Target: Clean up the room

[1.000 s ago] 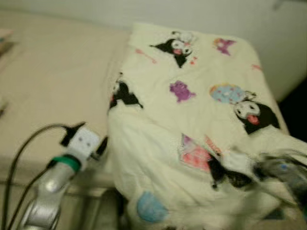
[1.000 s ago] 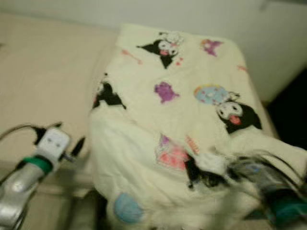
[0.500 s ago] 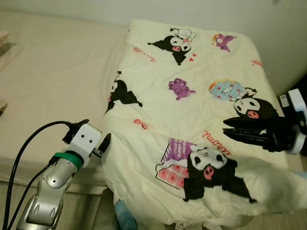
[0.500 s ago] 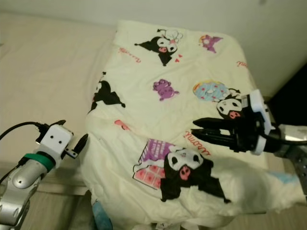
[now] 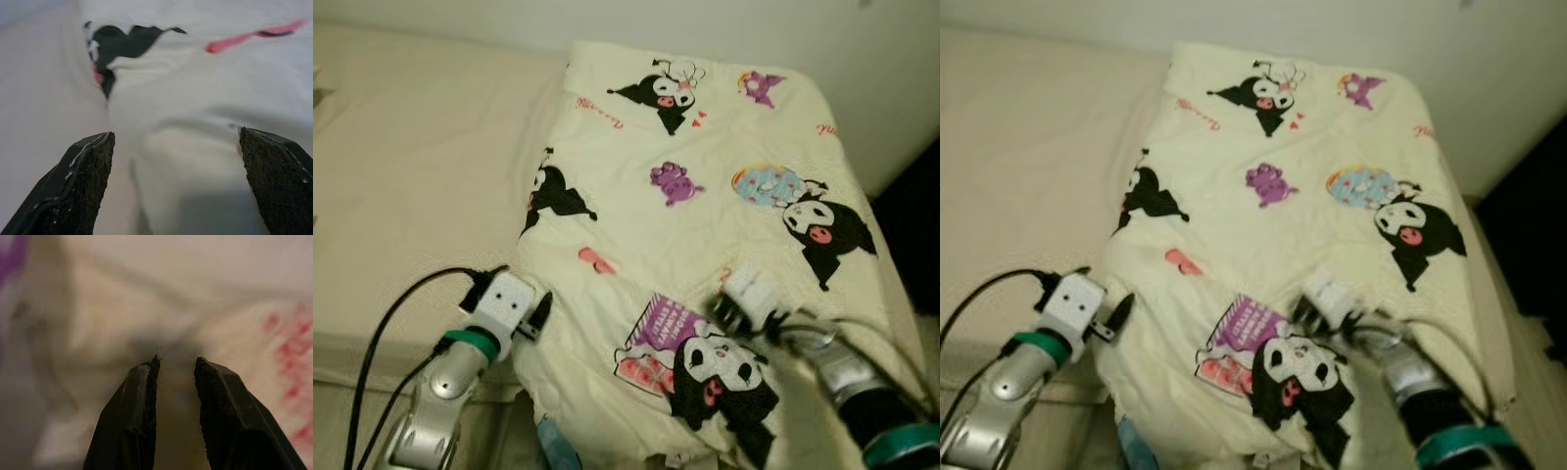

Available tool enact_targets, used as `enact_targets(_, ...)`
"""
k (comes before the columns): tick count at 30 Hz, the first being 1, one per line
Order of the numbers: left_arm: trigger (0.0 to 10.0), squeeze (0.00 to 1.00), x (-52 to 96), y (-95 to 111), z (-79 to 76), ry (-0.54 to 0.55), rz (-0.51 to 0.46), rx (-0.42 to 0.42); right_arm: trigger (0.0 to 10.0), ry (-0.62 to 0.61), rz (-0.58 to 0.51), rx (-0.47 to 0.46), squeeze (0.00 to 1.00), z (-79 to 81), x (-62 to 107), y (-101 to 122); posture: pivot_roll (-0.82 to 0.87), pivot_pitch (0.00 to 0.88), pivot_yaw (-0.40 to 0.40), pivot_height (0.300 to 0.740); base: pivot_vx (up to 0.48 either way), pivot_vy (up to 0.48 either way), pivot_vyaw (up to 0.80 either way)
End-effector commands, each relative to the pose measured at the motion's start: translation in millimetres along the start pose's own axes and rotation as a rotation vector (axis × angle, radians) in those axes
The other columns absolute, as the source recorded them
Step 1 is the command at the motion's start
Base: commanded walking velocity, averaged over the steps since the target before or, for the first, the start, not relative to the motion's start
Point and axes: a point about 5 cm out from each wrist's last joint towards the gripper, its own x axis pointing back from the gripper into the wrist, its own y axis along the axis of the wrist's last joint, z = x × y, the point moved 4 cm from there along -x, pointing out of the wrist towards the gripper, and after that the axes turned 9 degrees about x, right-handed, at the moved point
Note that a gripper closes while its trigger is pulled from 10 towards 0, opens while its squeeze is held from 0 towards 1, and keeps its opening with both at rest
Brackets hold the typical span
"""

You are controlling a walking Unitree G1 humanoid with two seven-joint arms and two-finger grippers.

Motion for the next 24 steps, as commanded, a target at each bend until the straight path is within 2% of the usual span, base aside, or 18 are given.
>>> enact_targets(1,10.0,0.0,1.4,-9,-12.5,-0.03,0.02,0.001,10.0,-0.002,0.021,-0.047,0.0,11.8,-1.4,-10,0.2,0.082,-0.062,0.575,0.0,0.0,0.0)
enact_targets(2,10.0,0.0,0.0,-9,-16.9,-0.04,0.02,0.0,10.0,0.02,0.014,-0.096,0.0,27.6,-2.9,-16,0.2,0.079,-0.068,0.575,0.0,0.0,0.0)
enact_targets(3,10.0,0.0,-1.0,-10,-19.3,-0.046,0.019,-0.002,10.0,0.031,0.007,-0.121,0.0,36.4,-3.6,-19,0.2,0.079,-0.068,0.575,0.0,0.0,0.0)
enact_targets(4,10.0,0.0,-1.0,-10,-19.3,-0.046,0.019,-0.002,10.0,0.031,0.007,-0.121,0.0,36.4,-3.6,-19,0.2,0.079,-0.068,0.575,0.0,0.0,0.0)
enact_targets(5,10.0,0.0,-1.7,-12,-23.0,-0.063,0.028,-0.011,10.0,0.082,-0.03,-0.158,0.0,52.3,-3.5,-20,0.21,0.071,-0.067,0.575,0.0,0.0,0.0)
enact_targets(7,10.0,0.0,3.2,-23,-28.6,-0.115,0.079,-0.04,10.0,0.204,-0.105,-0.212,0.0,83.4,4.8,-18,0.2,0.05,-0.063,0.575,0.0,0.0,0.0)
enact_targets(8,10.0,0.0,3.2,-23,-28.6,-0.115,0.079,-0.04,10.0,0.204,-0.105,-0.212,0.0,83.4,4.8,-18,0.2,0.05,-0.063,0.575,0.0,0.0,0.0)
enact_targets(9,10.0,0.0,12.4,-40,-29.2,-0.152,0.156,-0.051,10.0,0.245,-0.147,-0.25,0.0,95.2,12.2,-15,0.19,0.04,-0.06,0.575,0.0,0.0,0.0)
enact_targets(10,10.0,0.0,12.4,-40,-29.2,-0.152,0.156,-0.051,10.0,0.245,-0.147,-0.25,0.0,95.2,12.2,-15,0.19,0.04,-0.06,0.575,0.0,0.0,0.0)
enact_targets(11,10.0,0.0,22.7,-55,-24.8,-0.163,0.22,-0.064,10.0,0.15,-0.171,-0.328,0.0,84.4,12.0,-12,0.19,0.034,-0.061,0.575,0.0,0.0,0.0)
enact_targets(13,10.0,0.0,22.7,-55,-24.8,-0.163,0.22,-0.064,10.0,0.15,-0.171,-0.328,0.0,84.4,12.0,-12,0.19,0.034,-0.061,0.575,0.0,0.0,0.0)
enact_targets(14,10.0,0.0,34.4,-71,-16.6,-0.155,0.283,-0.069,10.0,-0.009,-0.176,-0.456,0.0,66.2,8.0,-10,0.18,0.022,-0.068,0.575,0.0,0.0,0.0)
enact_targets(16,10.0,0.0,34.4,-71,-16.6,-0.155,0.283,-0.069,10.0,-0.009,-0.176,-0.456,0.0,66.2,8.0,-10,0.18,0.022,-0.068,0.575,0.0,0.0,0.0)
enact_targets(17,10.0,0.0,43.2,-81,-11.4,-0.154,0.334,-0.072,10.0,-0.103,-0.175,-0.528,0.0,55.8,5.2,-9,0.18,0.012,-0.076,0.575,0.0,0.0,0.0)
enact_targets(18,10.0,0.0,43.2,-81,-11.4,-0.154,0.334,-0.072,10.0,-0.103,-0.175,-0.528,0.0,55.8,5.2,-9,0.18,0.012,-0.076,0.575,0.0,0.0,0.0)
enact_targets(20,10.0,0.0,52.0,-92,0.5,-0.119,0.386,-0.062,10.0,-0.229,-0.194,-0.611,0.0,41.6,-0.5,-2,0.19,0.017,-0.078,0.575,0.0,0.0,0.0)
enact_targets(22,10.0,0.0,41.0,-78,13.5,-0.017,0.319,0.017,10.0,-0.287,-0.234,-0.632,0.0,34.6,-5.3,9,0.19,0.016,-0.079,0.575,0.0,0.0,0.0)
enact_targets(24,10.0,0.0,21.9,-52,18.1,0.047,0.199,0.072,10.0,-0.328,-0.257,-0.63,0.0,29.9,-7.3,16,0.2,0.005,-0.085,0.575,0.0,0.0,0.0)
